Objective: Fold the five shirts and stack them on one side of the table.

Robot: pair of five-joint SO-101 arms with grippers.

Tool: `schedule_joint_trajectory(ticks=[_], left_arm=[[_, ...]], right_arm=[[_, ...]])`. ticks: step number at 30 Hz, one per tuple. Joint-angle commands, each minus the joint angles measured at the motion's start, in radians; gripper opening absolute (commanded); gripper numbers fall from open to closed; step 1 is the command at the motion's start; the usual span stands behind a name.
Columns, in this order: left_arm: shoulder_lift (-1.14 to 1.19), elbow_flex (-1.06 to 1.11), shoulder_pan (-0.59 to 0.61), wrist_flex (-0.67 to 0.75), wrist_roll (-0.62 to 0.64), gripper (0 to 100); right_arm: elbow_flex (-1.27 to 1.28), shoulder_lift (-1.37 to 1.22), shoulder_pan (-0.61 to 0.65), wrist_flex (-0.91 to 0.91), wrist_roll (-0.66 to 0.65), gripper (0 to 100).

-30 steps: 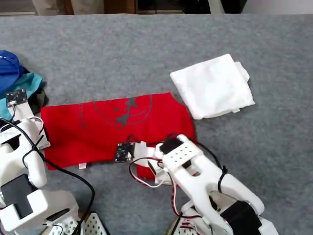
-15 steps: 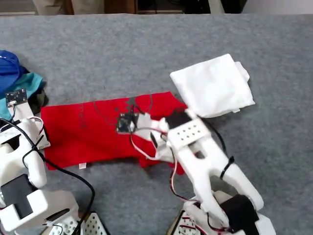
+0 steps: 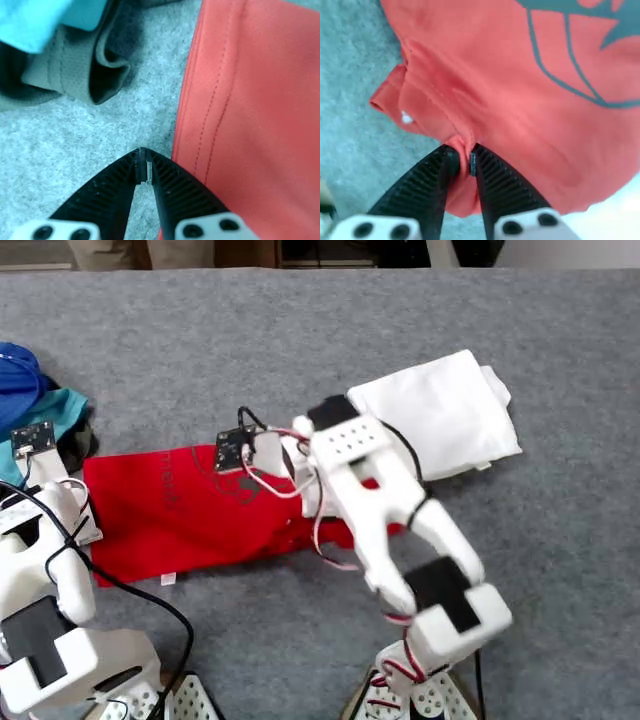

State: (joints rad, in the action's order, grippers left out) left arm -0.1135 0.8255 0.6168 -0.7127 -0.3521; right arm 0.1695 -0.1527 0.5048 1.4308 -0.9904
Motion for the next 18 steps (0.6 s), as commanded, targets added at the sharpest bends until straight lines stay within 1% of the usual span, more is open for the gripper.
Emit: schedule_joint_trajectory(ticks=[1, 4, 6, 12, 18], left_arm=[[-0.025, -0.003, 0.005, 0.011, 0.014, 2], [-0.025, -0.002, 0.005, 0.011, 0.014, 2], [-0.025, -0.002, 0.005, 0.011, 0.014, 2], [-0.025, -0.003, 0.005, 0.011, 0.014, 2], [-0.025, -0.003, 0.005, 0.011, 0.012, 2]], right_arm=[[-0.154, -0.076, -0.027, 0.055, -0.069, 0.5], [-0.263, -0.142, -0.035, 0.087, -0.147, 0.1], [-0.326, -0.186, -0.035, 0.109, -0.175, 0.1], [-0.476, -0.321, -0.033, 0.124, -0.178, 0.2], [-0.631, -0.412, -0.035, 0.218, -0.178, 0.3]])
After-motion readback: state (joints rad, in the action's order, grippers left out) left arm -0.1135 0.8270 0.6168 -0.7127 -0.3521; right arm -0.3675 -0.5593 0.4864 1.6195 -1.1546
